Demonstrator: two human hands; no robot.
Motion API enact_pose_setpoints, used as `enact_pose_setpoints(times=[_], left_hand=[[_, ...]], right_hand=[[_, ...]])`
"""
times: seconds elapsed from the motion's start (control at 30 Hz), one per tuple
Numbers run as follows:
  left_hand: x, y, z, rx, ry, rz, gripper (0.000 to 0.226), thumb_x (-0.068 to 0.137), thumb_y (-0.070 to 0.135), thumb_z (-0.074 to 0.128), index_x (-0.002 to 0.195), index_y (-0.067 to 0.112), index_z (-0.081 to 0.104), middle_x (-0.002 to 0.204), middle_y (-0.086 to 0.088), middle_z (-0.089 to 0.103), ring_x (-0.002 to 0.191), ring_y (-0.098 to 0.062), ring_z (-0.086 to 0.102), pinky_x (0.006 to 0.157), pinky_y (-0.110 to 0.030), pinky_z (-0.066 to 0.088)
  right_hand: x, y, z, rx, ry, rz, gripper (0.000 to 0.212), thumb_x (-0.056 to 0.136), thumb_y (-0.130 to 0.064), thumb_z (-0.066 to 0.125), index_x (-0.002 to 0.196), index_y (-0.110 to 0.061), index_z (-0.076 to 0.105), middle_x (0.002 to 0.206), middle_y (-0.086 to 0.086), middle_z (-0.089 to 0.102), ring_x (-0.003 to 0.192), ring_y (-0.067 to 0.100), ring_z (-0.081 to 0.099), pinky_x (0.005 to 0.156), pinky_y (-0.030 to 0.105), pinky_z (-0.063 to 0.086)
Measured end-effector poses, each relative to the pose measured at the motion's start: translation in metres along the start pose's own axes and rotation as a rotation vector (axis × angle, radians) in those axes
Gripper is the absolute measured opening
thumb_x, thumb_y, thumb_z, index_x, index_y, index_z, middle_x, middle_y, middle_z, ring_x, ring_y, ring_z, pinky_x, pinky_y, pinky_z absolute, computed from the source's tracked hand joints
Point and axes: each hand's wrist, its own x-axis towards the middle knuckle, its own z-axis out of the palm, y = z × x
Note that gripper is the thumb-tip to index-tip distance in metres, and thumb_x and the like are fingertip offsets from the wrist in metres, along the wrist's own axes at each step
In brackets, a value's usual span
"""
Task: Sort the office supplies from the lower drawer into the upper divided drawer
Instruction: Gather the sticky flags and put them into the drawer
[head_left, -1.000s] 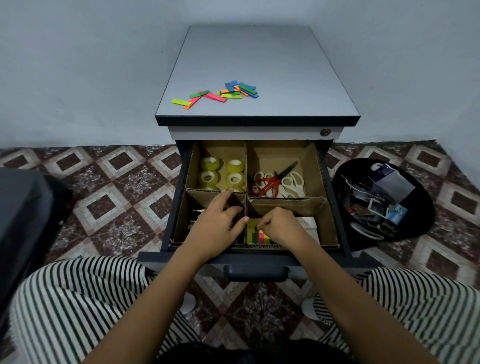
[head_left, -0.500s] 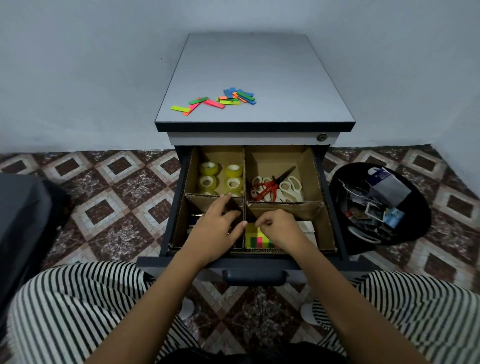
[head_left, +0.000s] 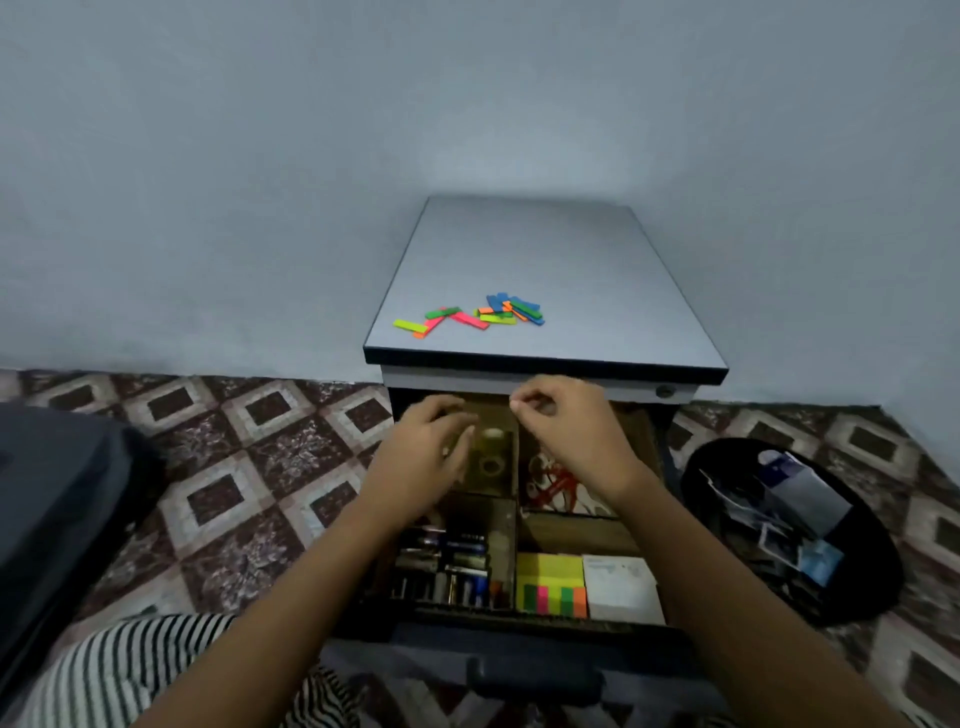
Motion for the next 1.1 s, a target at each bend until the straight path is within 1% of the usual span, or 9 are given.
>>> enact_pose_setpoints(times=[0.1,0.23,0.4,0.47,0.53,0.8,0.9,0.97,1.1], left_hand=[[0.035,-0.019,-0.016,0.121,0.085,0.017,0.03,0.085,0.02,0.053,0.103,0.004,0.071,0.107,-0.014,0.065,0.095,-0.03,0.063,0.08,-0.037,0.054],[0.065,-0.045,-0.027,0.269,0.061,-0.021,0.036,0.085,0.018,0.046,0.108,0.0,0.066,0.107,-0.02,0.063,0.088,-0.04,0.063,0.066,-0.044,0.055],[0.083,-0.054,-0.032,0.462,-0.137,-0.135,0.046,0.097,0.024,0.043,0.14,0.007,0.04,0.147,-0.014,0.035,0.131,-0.033,0.039,0.097,-0.045,0.037],[0.087,-0.054,-0.035,0.535,-0.219,-0.152,0.051,0.098,0.029,0.04,0.144,0.01,0.031,0.152,-0.01,0.027,0.136,-0.029,0.032,0.103,-0.043,0.031],[0.088,-0.053,-0.036,0.574,-0.259,-0.138,0.05,0.098,0.03,0.038,0.144,0.012,0.031,0.151,-0.007,0.03,0.136,-0.028,0.031,0.104,-0.042,0.031],[0.082,-0.056,-0.037,0.598,-0.178,-0.049,0.037,0.097,0.019,0.042,0.132,0.01,0.05,0.13,-0.013,0.05,0.116,-0.034,0.047,0.089,-0.042,0.041],[0.08,-0.054,-0.041,0.566,-0.109,0.03,0.025,0.082,0.006,0.066,0.106,0.002,0.068,0.101,-0.019,0.064,0.089,-0.04,0.06,0.067,-0.043,0.049],[0.08,-0.057,-0.04,0.581,-0.064,0.077,0.022,0.065,0.0,0.079,0.086,0.003,0.072,0.08,-0.016,0.066,0.069,-0.037,0.063,0.052,-0.037,0.049],[0.08,-0.06,-0.04,0.552,-0.018,0.115,0.014,0.066,0.002,0.079,0.076,0.006,0.071,0.073,-0.012,0.064,0.061,-0.033,0.061,0.047,-0.032,0.045]], right_hand=[[0.038,-0.011,0.005,-0.148,0.039,-0.043,0.019,0.092,-0.024,0.057,0.104,-0.016,0.069,0.101,0.0,0.064,0.092,0.012,0.06,0.08,0.027,0.049],[0.071,-0.009,0.021,-0.35,-0.003,-0.118,0.034,0.094,-0.022,0.051,0.126,-0.014,0.058,0.126,0.007,0.054,0.113,0.023,0.052,0.093,0.036,0.046],[0.091,-0.012,0.032,-0.597,-0.106,-0.122,0.05,0.09,-0.008,0.047,0.139,-0.009,0.04,0.14,0.013,0.038,0.127,0.032,0.037,0.099,0.044,0.039],[0.095,-0.016,0.034,-0.642,-0.136,-0.089,0.052,0.089,-0.007,0.049,0.14,-0.007,0.036,0.142,0.015,0.032,0.129,0.035,0.033,0.101,0.047,0.037],[0.097,-0.017,0.035,-0.678,-0.167,-0.068,0.052,0.089,-0.008,0.05,0.139,-0.005,0.036,0.144,0.016,0.028,0.13,0.036,0.03,0.102,0.047,0.035],[0.087,-0.009,0.039,-0.709,-0.055,-0.123,0.034,0.091,-0.01,0.051,0.124,-0.002,0.048,0.135,0.018,0.04,0.124,0.033,0.037,0.096,0.042,0.041],[0.085,-0.004,0.04,-0.705,-0.008,-0.145,0.035,0.092,-0.012,0.055,0.124,-0.002,0.049,0.131,0.017,0.045,0.122,0.031,0.041,0.094,0.038,0.044],[0.085,0.0,0.04,-0.686,0.03,-0.144,0.035,0.093,-0.015,0.056,0.125,-0.004,0.049,0.13,0.016,0.047,0.12,0.029,0.043,0.091,0.035,0.046],[0.084,0.002,0.039,-0.619,0.076,-0.162,0.027,0.095,-0.016,0.053,0.12,-0.005,0.053,0.124,0.013,0.052,0.115,0.027,0.046,0.087,0.033,0.045]])
